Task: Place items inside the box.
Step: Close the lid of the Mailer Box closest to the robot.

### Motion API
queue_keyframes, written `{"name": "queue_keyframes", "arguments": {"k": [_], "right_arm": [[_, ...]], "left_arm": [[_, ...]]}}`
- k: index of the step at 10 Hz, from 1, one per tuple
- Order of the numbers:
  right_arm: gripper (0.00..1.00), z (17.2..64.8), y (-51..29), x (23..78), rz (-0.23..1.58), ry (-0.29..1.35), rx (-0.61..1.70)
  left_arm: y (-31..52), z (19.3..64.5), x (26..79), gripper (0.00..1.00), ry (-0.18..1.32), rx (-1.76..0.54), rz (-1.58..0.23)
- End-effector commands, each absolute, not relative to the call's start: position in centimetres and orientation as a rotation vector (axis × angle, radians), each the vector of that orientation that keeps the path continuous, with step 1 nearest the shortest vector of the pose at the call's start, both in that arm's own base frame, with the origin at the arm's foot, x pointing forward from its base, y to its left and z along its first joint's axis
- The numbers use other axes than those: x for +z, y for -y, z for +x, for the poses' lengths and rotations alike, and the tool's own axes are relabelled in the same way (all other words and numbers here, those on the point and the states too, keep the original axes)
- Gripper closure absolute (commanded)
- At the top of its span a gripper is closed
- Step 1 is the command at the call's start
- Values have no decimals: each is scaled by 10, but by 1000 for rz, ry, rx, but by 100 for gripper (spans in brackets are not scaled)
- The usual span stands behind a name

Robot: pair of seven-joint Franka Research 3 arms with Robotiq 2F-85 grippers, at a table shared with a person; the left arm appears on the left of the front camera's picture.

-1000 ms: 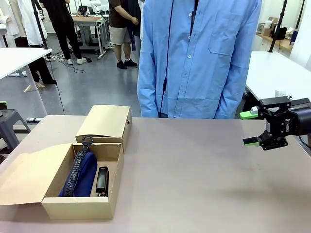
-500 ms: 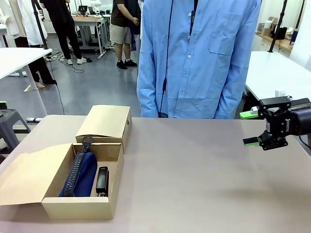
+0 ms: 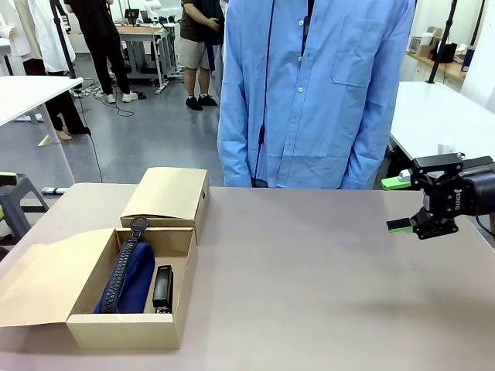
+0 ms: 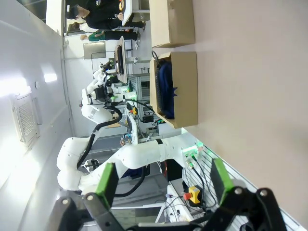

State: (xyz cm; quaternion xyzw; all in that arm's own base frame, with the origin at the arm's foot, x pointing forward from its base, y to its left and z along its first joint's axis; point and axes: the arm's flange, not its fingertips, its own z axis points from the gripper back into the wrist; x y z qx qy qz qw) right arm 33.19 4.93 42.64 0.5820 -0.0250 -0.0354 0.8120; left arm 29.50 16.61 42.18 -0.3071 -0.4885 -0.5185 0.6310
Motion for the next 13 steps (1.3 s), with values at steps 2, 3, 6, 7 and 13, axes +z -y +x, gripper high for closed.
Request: {"name": "queue_keyframes", "arguments": {"k": [2, 3, 6, 7, 13], "right_arm": [[0, 332, -50, 430, 1254, 45, -90], [0, 332, -50, 430, 1254, 45, -90], [0, 332, -50, 430, 1254, 45, -90], [0, 332, -50, 430, 1254, 45, -90], [0, 332, -50, 430, 1254, 45, -90]], "left_arm": [[-218, 304, 386, 0, 974, -1413, -759], [-233, 299, 373, 0, 961, -1386, -691], [-248, 282, 325, 0, 842, -1355, -652], [-254, 279, 318, 0, 857, -1339, -652], [-252, 274, 278, 0, 627, -1489, -665]]}}
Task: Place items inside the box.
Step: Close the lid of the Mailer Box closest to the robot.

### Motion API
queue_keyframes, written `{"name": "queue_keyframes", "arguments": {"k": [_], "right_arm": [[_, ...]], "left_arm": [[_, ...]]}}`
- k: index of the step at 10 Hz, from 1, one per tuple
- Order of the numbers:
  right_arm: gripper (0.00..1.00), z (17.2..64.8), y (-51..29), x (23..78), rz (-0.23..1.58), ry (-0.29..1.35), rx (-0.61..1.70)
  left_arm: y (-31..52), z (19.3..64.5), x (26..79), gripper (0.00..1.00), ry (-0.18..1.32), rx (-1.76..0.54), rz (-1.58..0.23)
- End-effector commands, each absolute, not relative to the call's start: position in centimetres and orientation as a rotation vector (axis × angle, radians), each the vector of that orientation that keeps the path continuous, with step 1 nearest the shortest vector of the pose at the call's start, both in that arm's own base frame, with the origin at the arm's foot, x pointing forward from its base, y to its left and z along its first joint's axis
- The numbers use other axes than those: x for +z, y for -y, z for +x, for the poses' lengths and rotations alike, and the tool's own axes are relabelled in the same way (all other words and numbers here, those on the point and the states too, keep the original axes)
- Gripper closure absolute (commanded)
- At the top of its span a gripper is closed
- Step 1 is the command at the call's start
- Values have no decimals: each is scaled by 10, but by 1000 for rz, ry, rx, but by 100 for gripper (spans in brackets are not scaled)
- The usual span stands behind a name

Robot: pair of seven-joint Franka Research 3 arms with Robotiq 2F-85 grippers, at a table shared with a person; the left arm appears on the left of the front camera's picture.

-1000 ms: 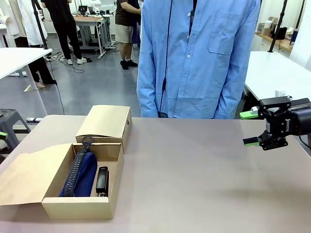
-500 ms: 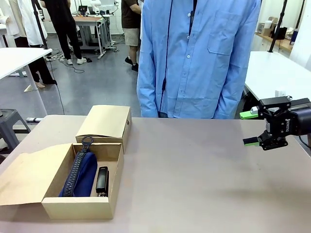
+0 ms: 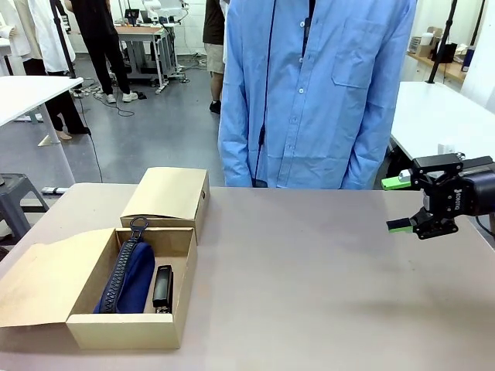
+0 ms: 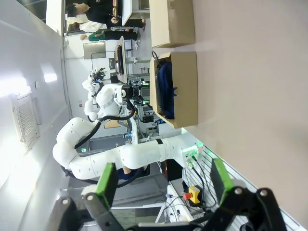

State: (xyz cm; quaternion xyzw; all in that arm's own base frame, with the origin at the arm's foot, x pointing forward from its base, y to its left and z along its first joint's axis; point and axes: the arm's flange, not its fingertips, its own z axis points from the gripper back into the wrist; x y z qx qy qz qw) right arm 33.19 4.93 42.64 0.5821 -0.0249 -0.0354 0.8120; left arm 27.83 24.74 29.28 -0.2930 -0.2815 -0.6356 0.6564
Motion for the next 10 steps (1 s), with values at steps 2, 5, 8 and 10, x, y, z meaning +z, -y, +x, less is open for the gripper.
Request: {"name": "queue_keyframes", "arguments": {"k": [2, 5, 8, 10], "right_arm": [[0, 332, -50, 430, 1254, 45, -90], [0, 332, -50, 430, 1254, 45, -90], [0, 332, -50, 430, 1254, 45, -90], [0, 332, -50, 430, 1254, 45, -90]], "left_arm": [[-242, 279, 275, 0, 613, -1510, -677], [-219, 287, 269, 0, 577, -1572, -742], [-196, 293, 261, 0, 551, -1627, -804], [-191, 299, 270, 0, 695, -1513, -853]]}}
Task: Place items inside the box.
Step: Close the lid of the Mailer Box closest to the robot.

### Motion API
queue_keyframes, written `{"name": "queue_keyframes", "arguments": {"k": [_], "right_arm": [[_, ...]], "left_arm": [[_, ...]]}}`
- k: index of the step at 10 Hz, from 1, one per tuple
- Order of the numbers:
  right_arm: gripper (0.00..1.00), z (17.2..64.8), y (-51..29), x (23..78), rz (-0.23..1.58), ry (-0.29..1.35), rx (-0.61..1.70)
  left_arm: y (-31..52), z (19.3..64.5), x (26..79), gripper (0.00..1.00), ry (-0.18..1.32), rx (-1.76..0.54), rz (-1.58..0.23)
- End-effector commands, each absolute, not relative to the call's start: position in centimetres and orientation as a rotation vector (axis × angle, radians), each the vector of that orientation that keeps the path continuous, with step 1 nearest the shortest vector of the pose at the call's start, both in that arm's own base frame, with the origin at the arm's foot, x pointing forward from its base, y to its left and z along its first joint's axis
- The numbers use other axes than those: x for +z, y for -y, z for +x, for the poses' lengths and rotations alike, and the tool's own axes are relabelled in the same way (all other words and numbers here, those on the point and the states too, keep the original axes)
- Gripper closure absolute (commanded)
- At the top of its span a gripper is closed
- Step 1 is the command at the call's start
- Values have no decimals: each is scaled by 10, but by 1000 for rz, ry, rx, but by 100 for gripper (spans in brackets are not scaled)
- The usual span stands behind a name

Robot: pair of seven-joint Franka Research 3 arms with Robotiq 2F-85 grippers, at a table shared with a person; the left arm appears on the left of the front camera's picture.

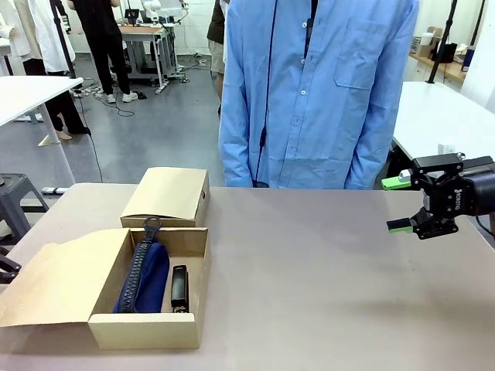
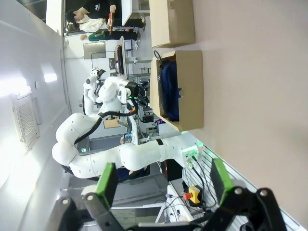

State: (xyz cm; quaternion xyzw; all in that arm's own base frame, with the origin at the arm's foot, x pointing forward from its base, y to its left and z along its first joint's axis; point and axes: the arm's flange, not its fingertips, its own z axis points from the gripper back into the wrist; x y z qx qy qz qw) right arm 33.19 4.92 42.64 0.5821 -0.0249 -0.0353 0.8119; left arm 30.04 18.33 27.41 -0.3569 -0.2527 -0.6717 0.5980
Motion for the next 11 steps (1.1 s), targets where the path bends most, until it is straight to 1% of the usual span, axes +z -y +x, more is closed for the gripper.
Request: {"name": "queue_keyframes", "arguments": {"k": [1, 2, 3, 7, 10, 11], "right_arm": [[0, 332, -50, 430, 1254, 45, -90], [0, 332, -50, 430, 1254, 45, -90], [0, 332, -50, 430, 1254, 45, -90], [0, 332, -50, 430, 1254, 45, -90], [0, 332, -50, 430, 1254, 45, -90], [0, 332, -50, 430, 1254, 45, -90]], "left_arm": [[-188, 302, 274, 0, 758, -1472, -878], [-187, 302, 278, 0, 798, -1464, -897], [-184, 300, 284, 0, 873, -1439, -949], [-159, 293, 310, 0, 1056, -1431, -1060], [-109, 283, 346, 0, 1230, -1423, -1076], [-93, 282, 352, 0, 1266, -1402, -1040]]}}
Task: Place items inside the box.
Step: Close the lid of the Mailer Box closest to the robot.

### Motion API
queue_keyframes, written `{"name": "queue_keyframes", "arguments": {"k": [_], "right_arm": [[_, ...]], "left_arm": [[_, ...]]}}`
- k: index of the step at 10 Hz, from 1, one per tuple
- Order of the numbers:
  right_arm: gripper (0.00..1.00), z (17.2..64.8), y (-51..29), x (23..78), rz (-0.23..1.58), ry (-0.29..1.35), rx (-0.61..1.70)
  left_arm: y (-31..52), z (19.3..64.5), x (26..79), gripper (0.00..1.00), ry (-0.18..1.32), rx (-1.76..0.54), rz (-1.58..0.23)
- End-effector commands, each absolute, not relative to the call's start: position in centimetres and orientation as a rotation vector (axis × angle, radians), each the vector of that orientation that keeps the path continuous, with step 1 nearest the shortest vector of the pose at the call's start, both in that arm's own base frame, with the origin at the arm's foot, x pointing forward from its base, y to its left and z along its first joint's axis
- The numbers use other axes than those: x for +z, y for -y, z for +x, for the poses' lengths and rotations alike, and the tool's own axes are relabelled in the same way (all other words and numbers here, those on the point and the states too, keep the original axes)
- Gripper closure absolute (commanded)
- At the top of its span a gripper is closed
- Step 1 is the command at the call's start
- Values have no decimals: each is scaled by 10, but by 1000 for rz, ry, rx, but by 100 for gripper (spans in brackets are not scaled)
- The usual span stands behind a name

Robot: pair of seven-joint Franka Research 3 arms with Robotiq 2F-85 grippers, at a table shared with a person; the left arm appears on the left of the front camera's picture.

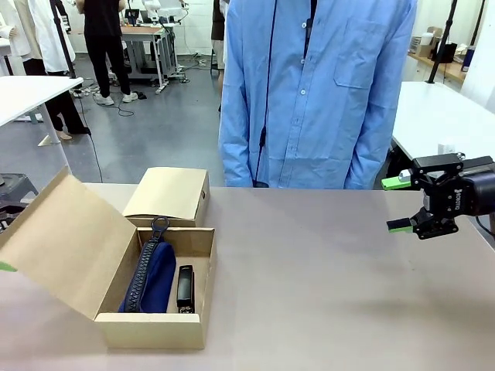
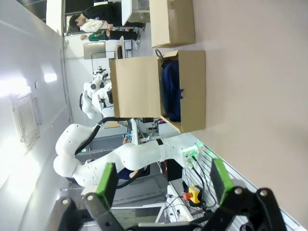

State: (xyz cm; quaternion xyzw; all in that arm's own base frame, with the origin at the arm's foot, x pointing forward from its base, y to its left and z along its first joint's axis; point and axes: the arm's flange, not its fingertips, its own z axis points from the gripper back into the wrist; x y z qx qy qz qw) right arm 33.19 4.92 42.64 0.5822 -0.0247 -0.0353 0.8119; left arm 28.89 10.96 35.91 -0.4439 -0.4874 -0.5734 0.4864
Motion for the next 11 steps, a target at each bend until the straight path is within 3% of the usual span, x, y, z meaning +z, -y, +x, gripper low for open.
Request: {"name": "queue_keyframes", "arguments": {"k": [1, 6, 9, 11], "right_arm": [[0, 332, -50, 430, 1254, 45, -90], [0, 332, -50, 430, 1254, 45, -90], [0, 332, -50, 430, 1254, 45, -90], [0, 332, -50, 430, 1254, 45, -90]], "left_arm": [[-66, 280, 359, 0, 1270, -1423, -1036], [53, 278, 332, 0, 1220, -1466, -937], [71, 259, 302, 0, 994, -1559, -1023], [73, 253, 283, 0, 919, -1617, -975]]}}
